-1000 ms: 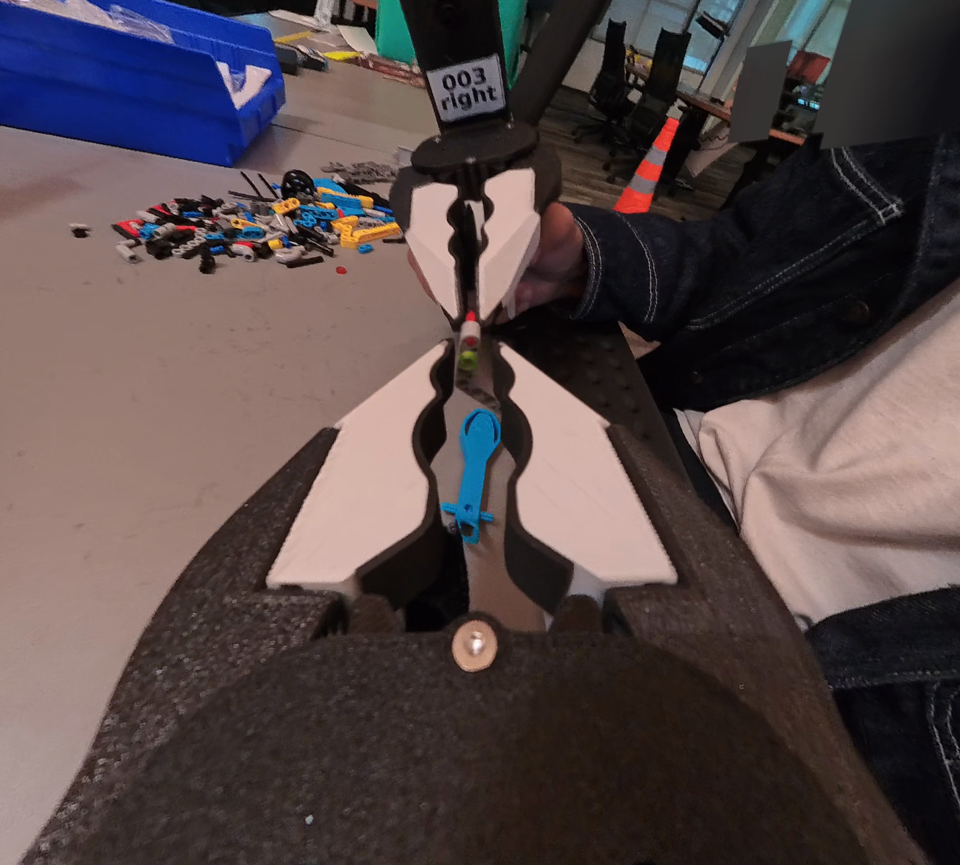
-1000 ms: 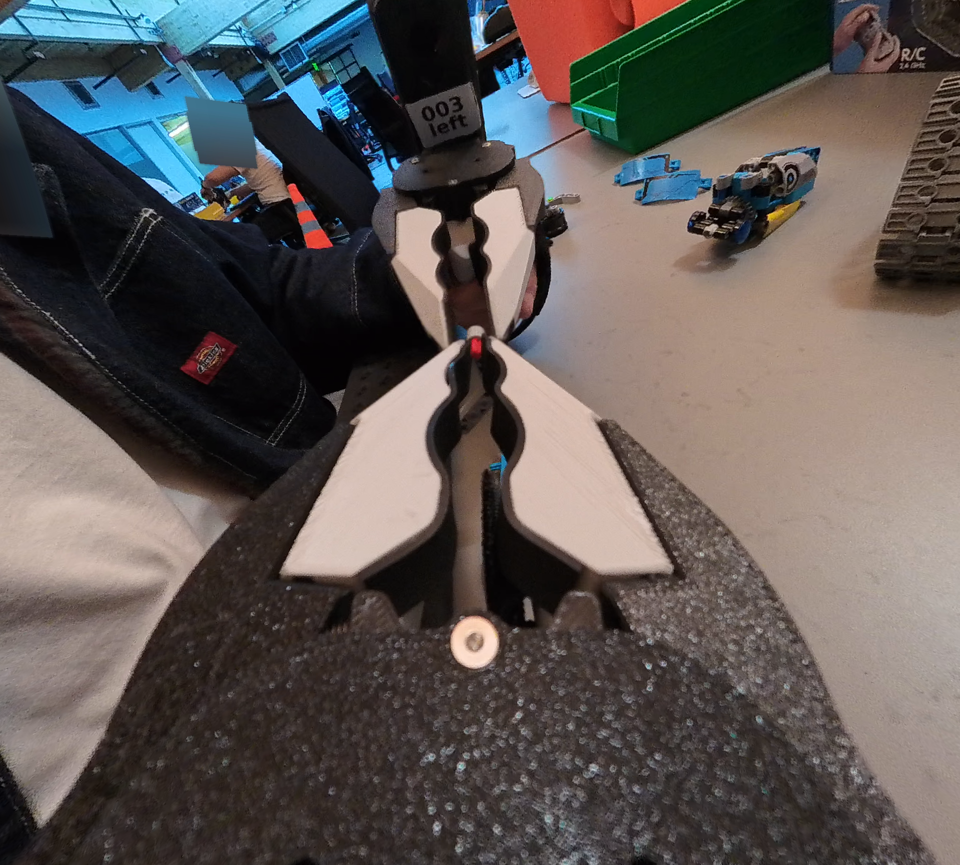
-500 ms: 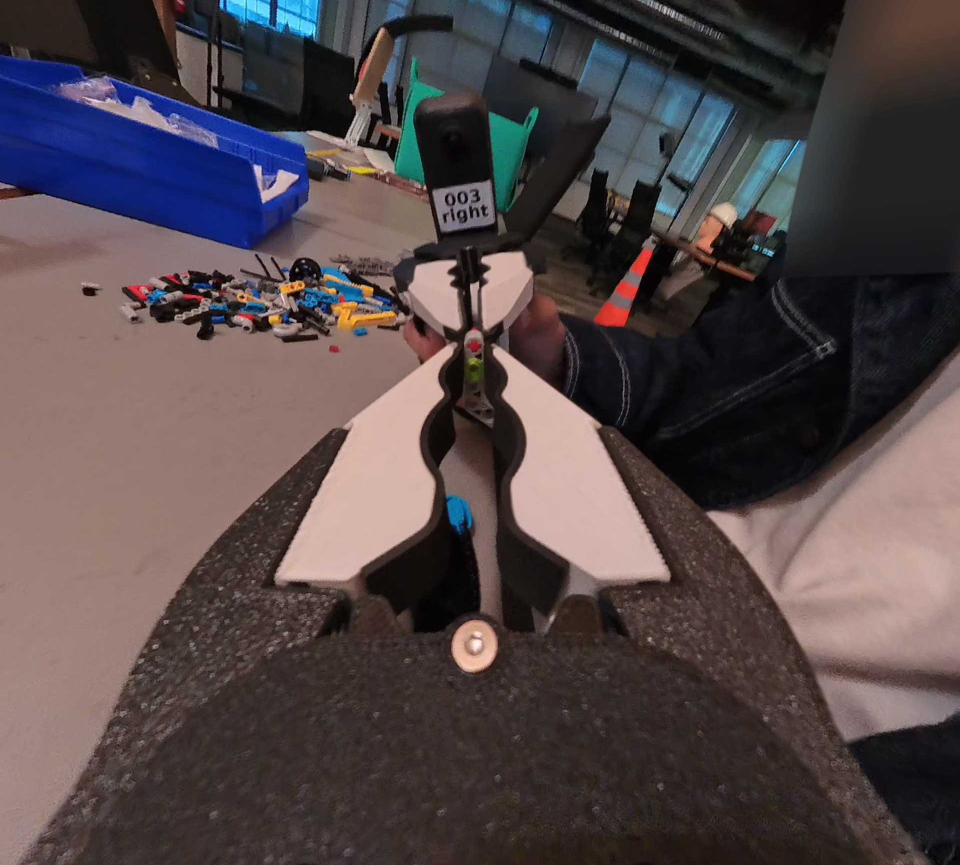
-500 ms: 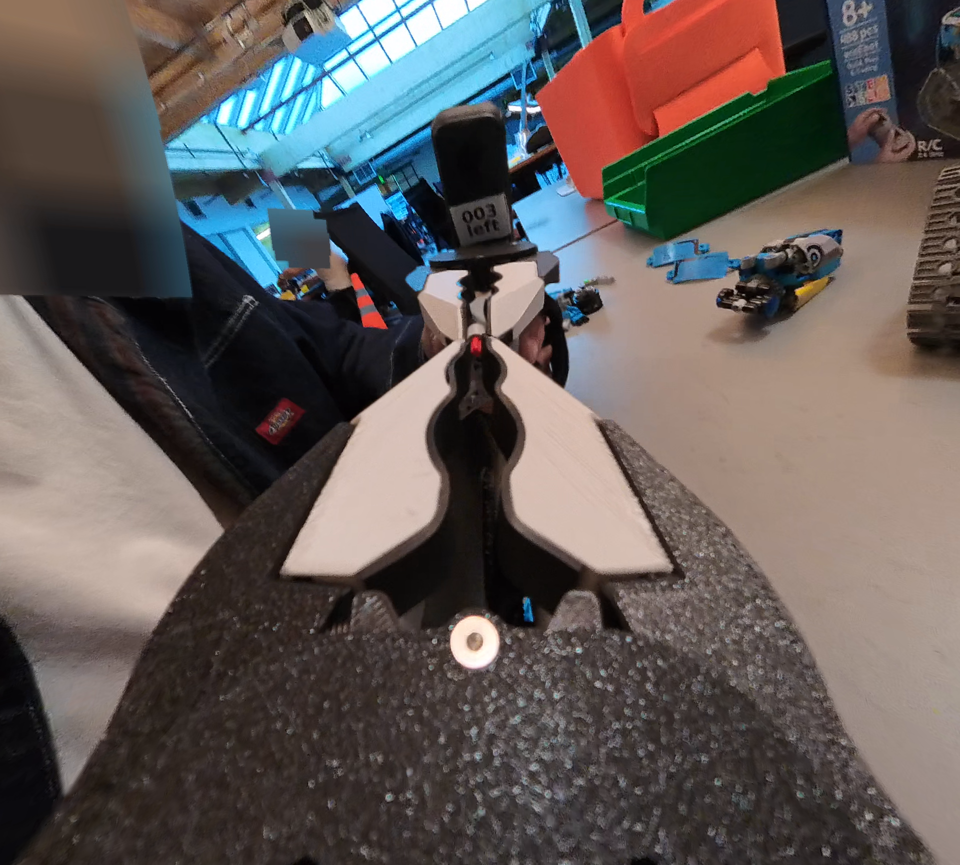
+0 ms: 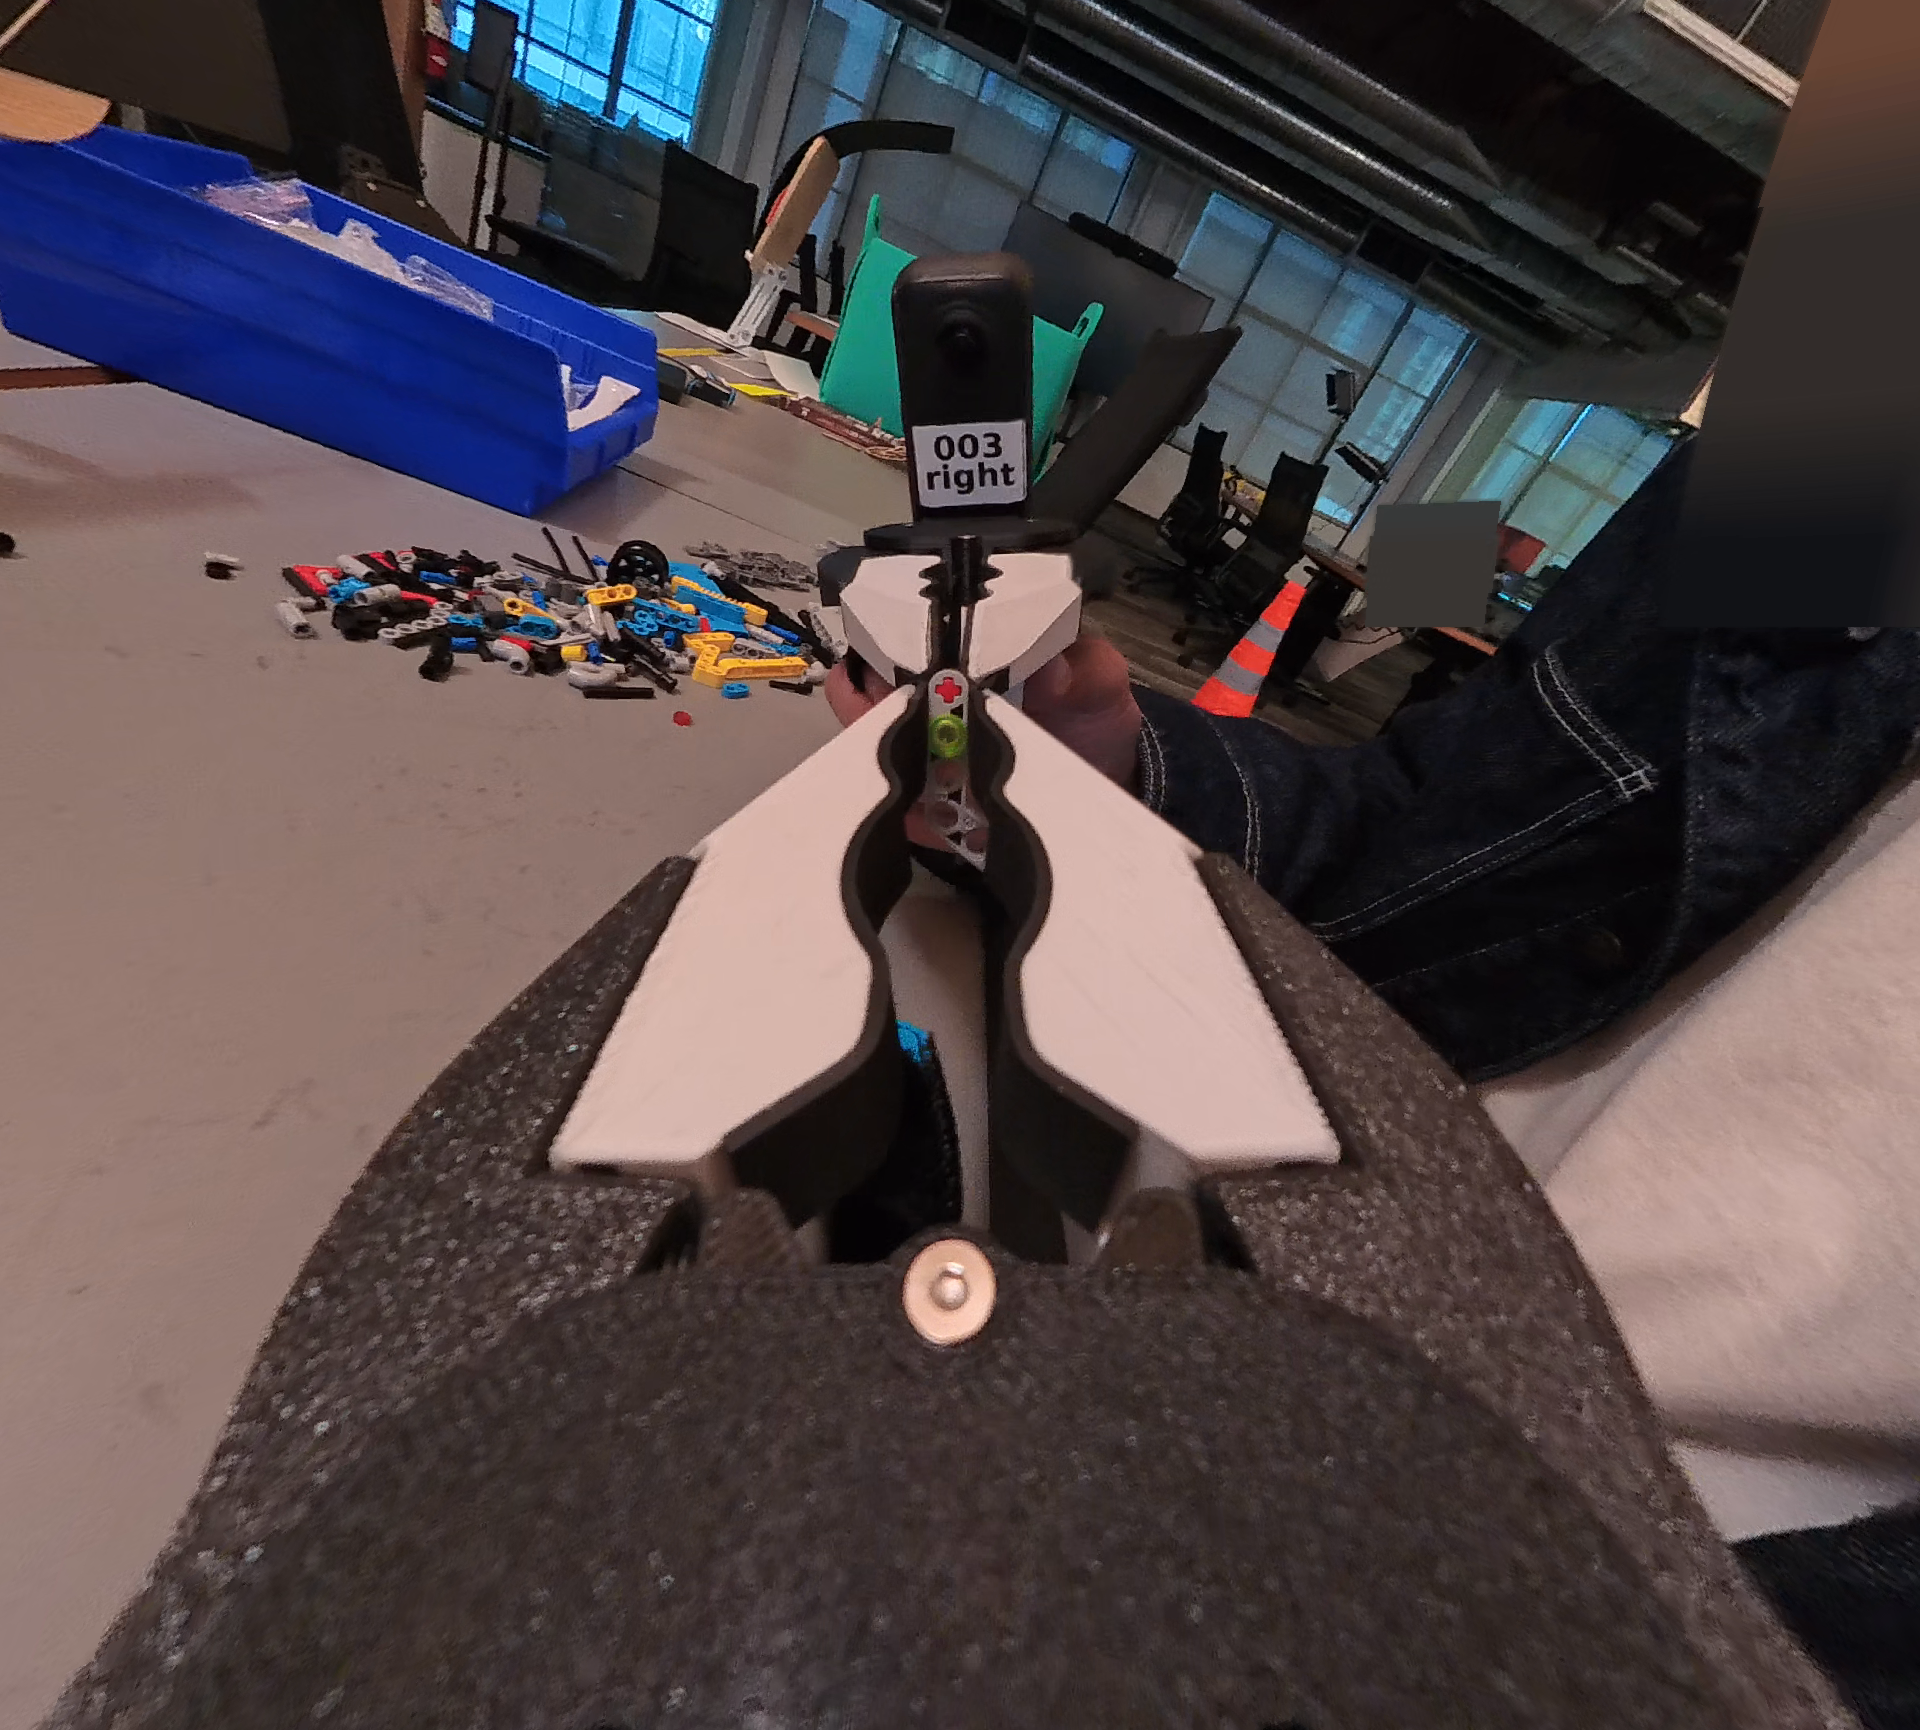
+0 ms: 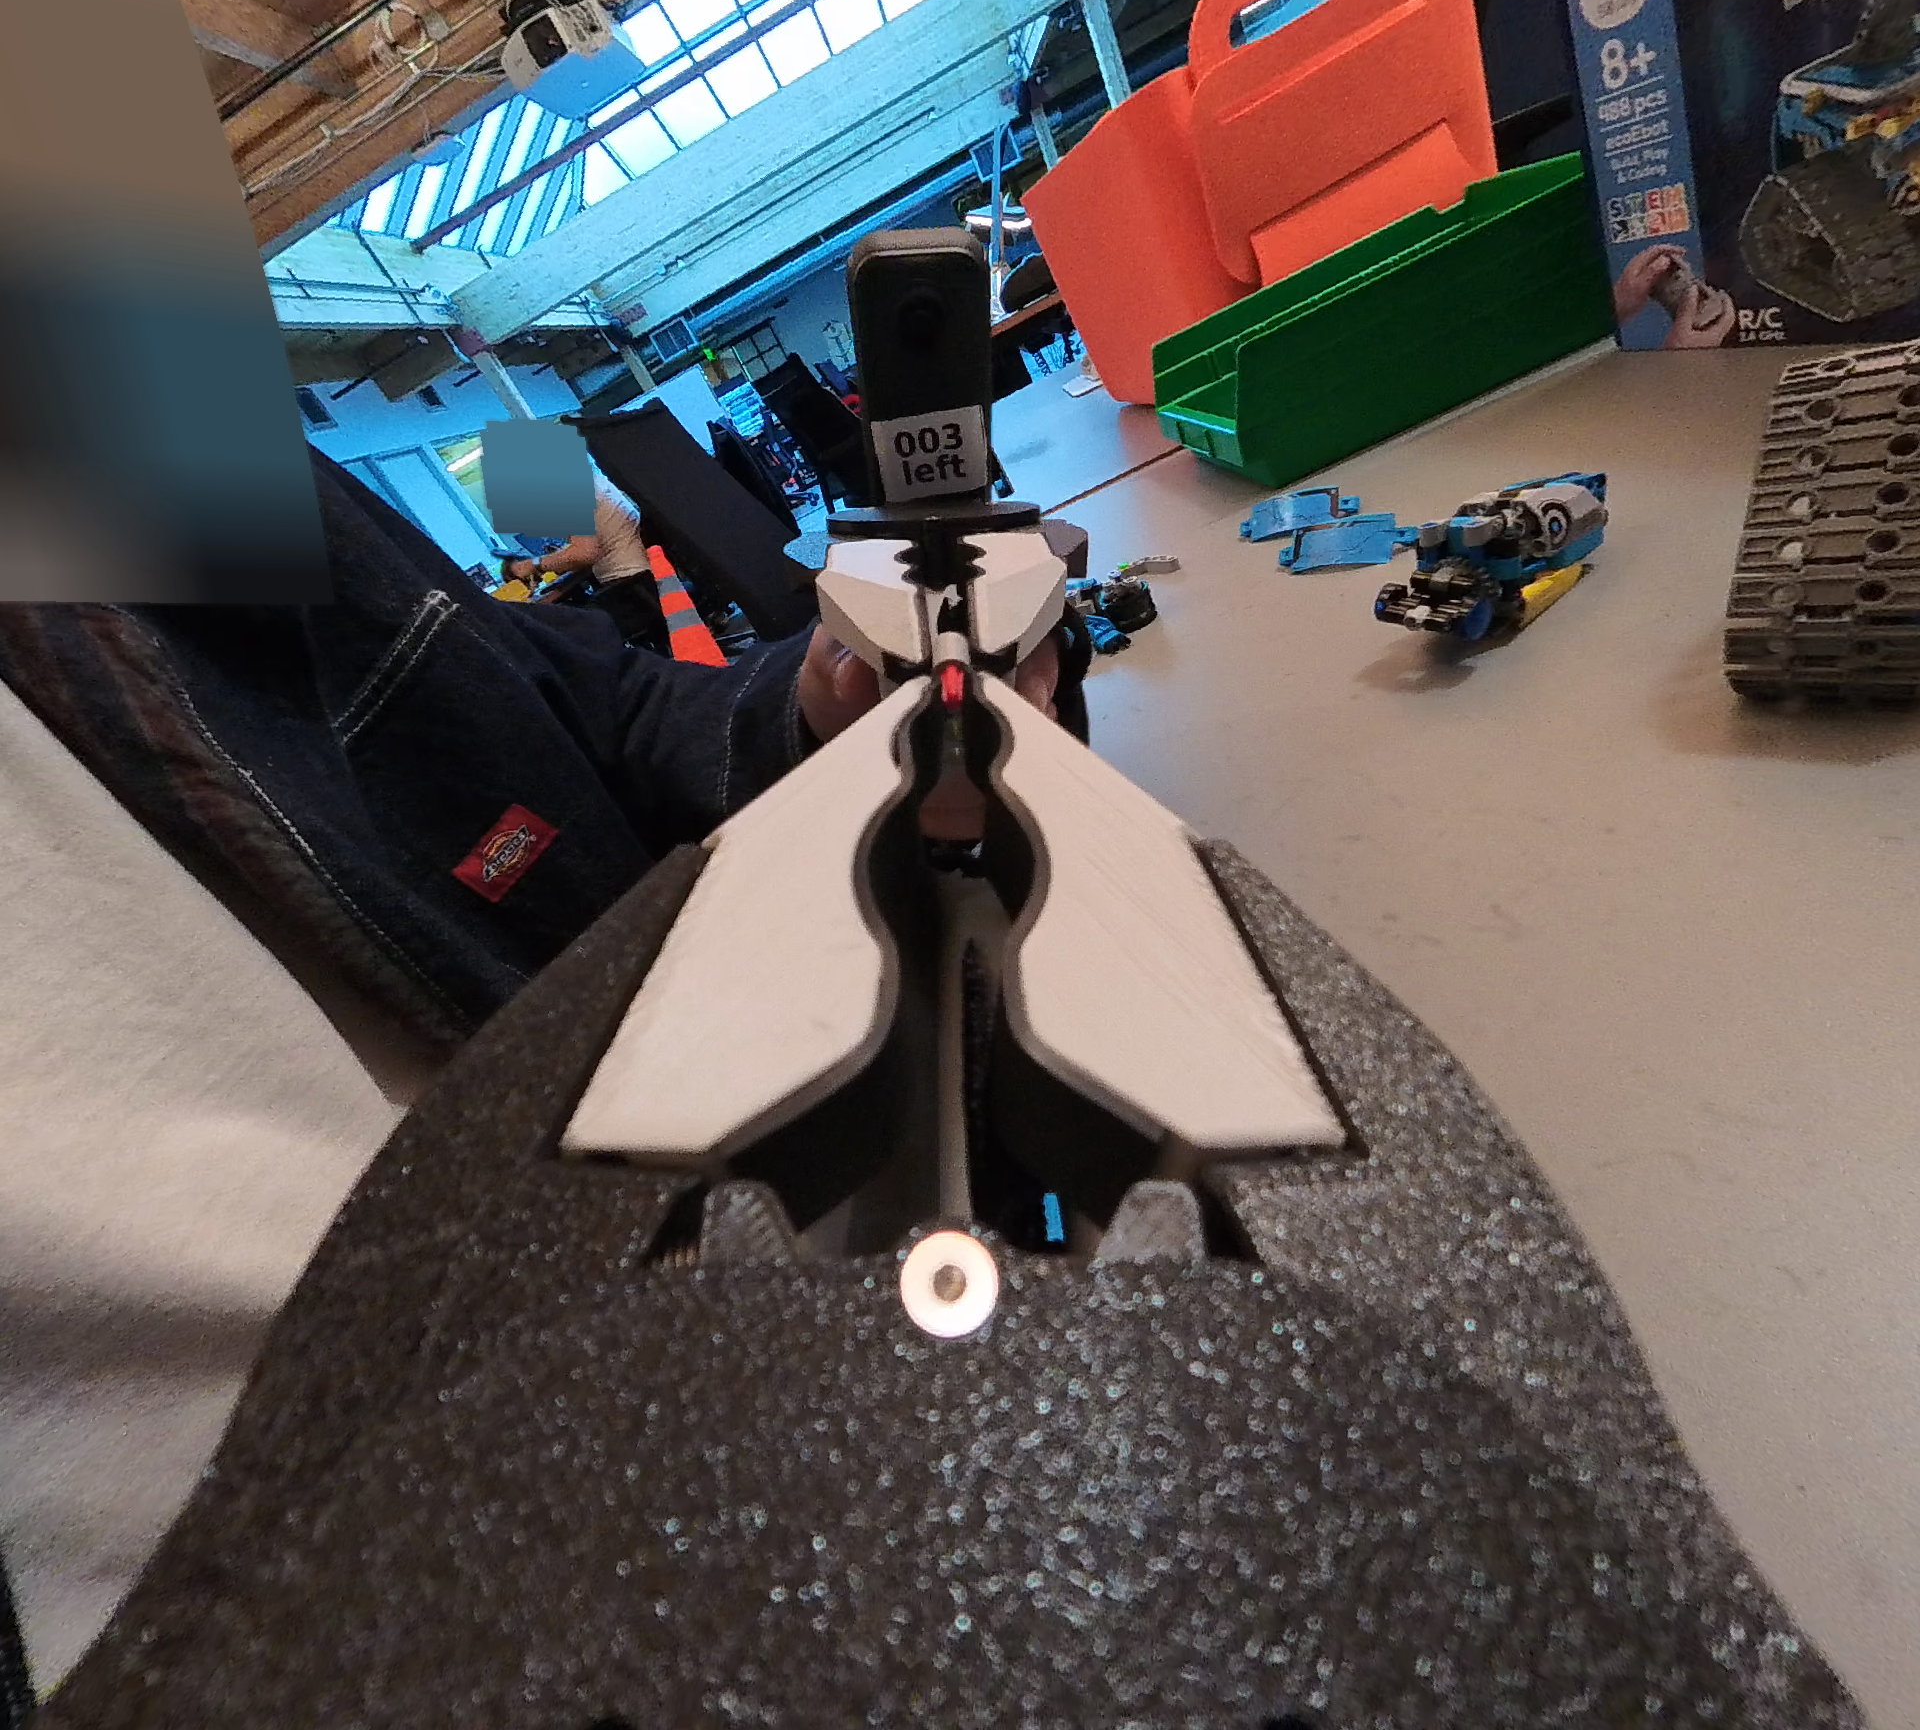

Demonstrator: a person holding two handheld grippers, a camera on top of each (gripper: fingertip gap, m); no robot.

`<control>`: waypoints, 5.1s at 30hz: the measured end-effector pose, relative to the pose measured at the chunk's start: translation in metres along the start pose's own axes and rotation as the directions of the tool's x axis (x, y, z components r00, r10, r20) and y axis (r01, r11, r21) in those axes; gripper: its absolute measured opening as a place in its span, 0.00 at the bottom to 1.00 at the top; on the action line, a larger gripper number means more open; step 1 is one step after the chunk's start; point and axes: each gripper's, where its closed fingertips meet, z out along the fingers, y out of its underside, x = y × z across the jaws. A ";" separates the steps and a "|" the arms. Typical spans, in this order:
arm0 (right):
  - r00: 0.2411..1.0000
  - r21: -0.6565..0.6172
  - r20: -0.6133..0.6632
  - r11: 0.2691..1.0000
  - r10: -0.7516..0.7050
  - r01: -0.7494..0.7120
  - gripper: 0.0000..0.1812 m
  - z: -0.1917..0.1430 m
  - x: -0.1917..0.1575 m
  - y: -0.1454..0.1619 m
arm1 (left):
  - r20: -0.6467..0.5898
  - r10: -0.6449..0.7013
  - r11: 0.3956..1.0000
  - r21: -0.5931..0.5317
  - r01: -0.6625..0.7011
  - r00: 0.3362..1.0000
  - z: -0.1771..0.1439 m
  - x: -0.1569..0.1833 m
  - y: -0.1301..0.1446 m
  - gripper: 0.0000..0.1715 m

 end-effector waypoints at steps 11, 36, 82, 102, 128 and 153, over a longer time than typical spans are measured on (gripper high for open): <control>0.996 -0.288 -0.046 0.956 -0.073 0.056 0.01 -0.005 0.007 0.047 | 0.018 0.338 0.887 -0.339 -0.313 0.941 0.001 -0.005 0.052 0.04; 0.986 -0.096 -0.157 0.995 -0.052 0.037 0.00 -0.054 0.025 -0.004 | 0.153 0.319 0.944 -0.135 -0.300 0.935 -0.032 -0.019 0.002 0.03; 0.845 0.059 0.111 0.845 0.523 -0.531 0.00 -0.027 0.034 0.003 | 0.302 0.857 0.510 -0.378 -0.773 0.418 -0.030 -0.007 -0.004 0.02; 0.339 -0.287 -0.915 0.945 -0.220 -0.160 0.09 -0.300 0.142 0.002 | 0.197 0.163 0.889 -0.453 -0.057 0.967 0.067 -0.088 0.034 0.04; 0.768 -0.437 -0.559 0.898 -0.311 0.045 0.09 -0.076 0.093 0.055 | 0.683 0.270 0.395 -0.721 0.569 0.678 -0.278 -0.116 0.050 0.04; 0.804 -0.386 -0.562 0.922 -0.198 -0.043 0.09 -0.081 0.096 0.060 | 0.687 0.335 0.186 -0.719 0.669 0.645 -0.353 -0.164 0.057 0.04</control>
